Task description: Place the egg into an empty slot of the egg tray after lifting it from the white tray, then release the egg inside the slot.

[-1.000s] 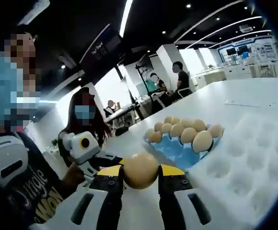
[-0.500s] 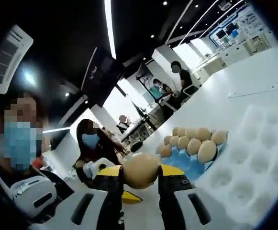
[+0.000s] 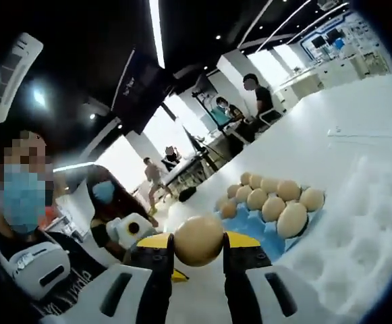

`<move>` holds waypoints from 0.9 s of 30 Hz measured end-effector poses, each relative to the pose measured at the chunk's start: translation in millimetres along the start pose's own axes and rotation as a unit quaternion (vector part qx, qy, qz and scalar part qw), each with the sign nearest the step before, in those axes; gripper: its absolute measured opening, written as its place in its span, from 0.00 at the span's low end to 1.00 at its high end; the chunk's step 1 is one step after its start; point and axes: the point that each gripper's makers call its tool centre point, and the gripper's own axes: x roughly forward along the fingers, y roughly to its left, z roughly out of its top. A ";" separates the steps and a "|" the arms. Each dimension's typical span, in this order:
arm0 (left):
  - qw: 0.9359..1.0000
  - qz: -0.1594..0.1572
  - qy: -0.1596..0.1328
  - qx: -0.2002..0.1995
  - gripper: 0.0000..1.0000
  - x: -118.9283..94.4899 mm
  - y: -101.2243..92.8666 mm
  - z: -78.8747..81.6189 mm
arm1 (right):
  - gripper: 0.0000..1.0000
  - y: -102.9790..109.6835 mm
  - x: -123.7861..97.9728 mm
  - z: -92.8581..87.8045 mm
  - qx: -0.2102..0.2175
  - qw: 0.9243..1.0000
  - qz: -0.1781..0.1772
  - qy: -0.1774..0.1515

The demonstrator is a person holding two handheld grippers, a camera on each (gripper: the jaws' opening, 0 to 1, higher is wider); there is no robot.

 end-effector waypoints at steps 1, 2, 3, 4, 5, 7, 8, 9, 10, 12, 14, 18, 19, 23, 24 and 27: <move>1.000 0.002 0.001 0.000 0.28 -0.8 0.8 -0.6 | 0.30 -1.9 3.1 -0.6 -0.014 1.000 -0.006 0.011; 1.000 0.003 0.002 0.000 0.28 -1.4 1.3 -1.2 | 0.30 -2.6 6.8 -0.5 -0.023 1.000 -0.008 0.018; 1.000 0.006 0.002 0.000 0.28 -2.8 2.2 -1.4 | 0.30 -3.9 12.3 -0.3 -0.034 0.999 -0.012 0.026; 1.000 0.007 0.001 -0.001 0.28 -3.8 2.6 -1.4 | 0.30 -5.0 16.3 -0.5 -0.046 0.998 -0.015 0.034; 1.000 0.009 0.002 -0.001 0.28 -4.9 3.1 -1.5 | 0.30 -6.0 21.3 -1.4 -0.057 0.997 -0.014 0.046; 1.000 0.013 0.003 -0.001 0.28 -6.7 4.2 -2.2 | 0.30 -7.2 28.4 -2.1 -0.069 0.996 -0.016 0.058; 1.000 0.016 0.002 -0.001 0.28 -8.4 5.7 -1.9 | 0.30 -7.4 33.1 -2.9 -0.080 0.994 -0.016 0.066; 1.000 0.018 0.001 -0.001 0.28 -10.1 6.8 -1.5 | 0.30 -7.8 35.7 -3.5 -0.083 0.994 -0.016 0.071; 1.000 0.020 0.000 -0.002 0.28 -11.3 7.8 -1.2 | 0.30 -7.9 40.1 -3.4 -0.084 0.994 -0.015 0.073; 1.000 0.025 -0.001 -0.002 0.28 -13.7 10.2 -0.4 | 0.30 -8.8 45.7 -5.2 -0.089 0.993 -0.011 0.083; 1.000 0.029 -0.001 -0.001 0.28 -15.8 12.3 -0.4 | 0.30 -12.1 50.3 -6.7 -0.100 0.991 -0.014 0.093; 0.999 0.034 -0.001 -0.003 0.28 -19.4 15.1 -0.4 | 0.30 -16.2 58.9 -7.4 -0.109 0.988 -0.014 0.107; 0.999 0.035 -0.001 -0.003 0.29 -20.2 15.4 -0.3 | 0.30 -18.4 61.6 -7.0 -0.113 0.987 -0.014 0.113; 0.999 0.037 0.000 -0.005 0.30 -21.4 16.3 -1.1 | 0.30 -27.4 71.6 -8.7 -0.137 0.980 -0.021 0.143; 0.999 0.037 0.001 -0.005 0.30 -21.8 16.3 -1.4 | 0.30 -28.9 74.0 -9.1 -0.141 0.979 -0.021 0.147; 0.999 0.038 0.000 -0.006 0.30 -22.9 16.2 -1.5 | 0.30 -25.0 78.6 -18.7 -0.153 0.974 -0.026 0.165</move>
